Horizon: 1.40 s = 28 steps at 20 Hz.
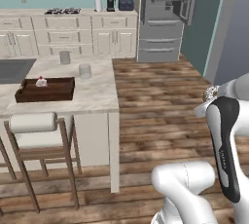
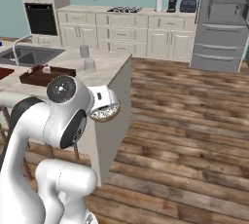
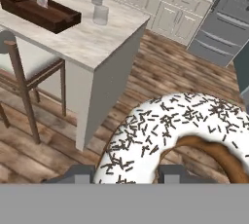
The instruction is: Take the cake and donut from the fridge and place them on the empty tray on the dining counter.
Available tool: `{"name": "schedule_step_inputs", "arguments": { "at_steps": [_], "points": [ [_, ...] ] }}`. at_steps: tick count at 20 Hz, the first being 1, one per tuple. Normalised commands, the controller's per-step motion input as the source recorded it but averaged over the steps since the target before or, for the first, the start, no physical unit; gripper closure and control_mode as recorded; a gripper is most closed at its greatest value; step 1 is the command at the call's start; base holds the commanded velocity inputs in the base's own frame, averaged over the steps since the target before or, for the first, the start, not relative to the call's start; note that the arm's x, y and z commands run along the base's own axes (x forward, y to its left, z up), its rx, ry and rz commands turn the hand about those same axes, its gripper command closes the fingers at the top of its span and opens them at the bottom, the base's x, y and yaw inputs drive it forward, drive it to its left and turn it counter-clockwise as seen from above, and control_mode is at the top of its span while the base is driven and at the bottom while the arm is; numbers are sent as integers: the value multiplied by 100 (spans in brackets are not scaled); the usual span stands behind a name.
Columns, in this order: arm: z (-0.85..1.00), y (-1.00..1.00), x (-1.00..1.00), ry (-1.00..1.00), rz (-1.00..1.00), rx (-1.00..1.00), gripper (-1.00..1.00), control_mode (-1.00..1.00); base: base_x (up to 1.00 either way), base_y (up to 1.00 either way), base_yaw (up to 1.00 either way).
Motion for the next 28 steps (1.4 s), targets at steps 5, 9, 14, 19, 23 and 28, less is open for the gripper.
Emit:
{"name": "schedule_step_inputs", "arguments": {
  "at_steps": [5, 9, 14, 19, 23, 28],
  "points": [
    [0, 0, 0, 0, 0, 0, 100, 100, 0, 100, 0],
    [0, 0, 0, 0, 0, 0, 100, 100, 0, 100, 0],
    [0, 0, 0, 0, 0, 0, 100, 100, 0, 100, 0],
    [0, 0, 0, 0, 0, 0, 100, 100, 5, 100, 0],
    [0, 0, 0, 0, 0, 0, 100, 100, 35, 72, 0],
    [0, 0, 0, 0, 0, 0, 100, 100, 78, -9, -2]
  ]
}}
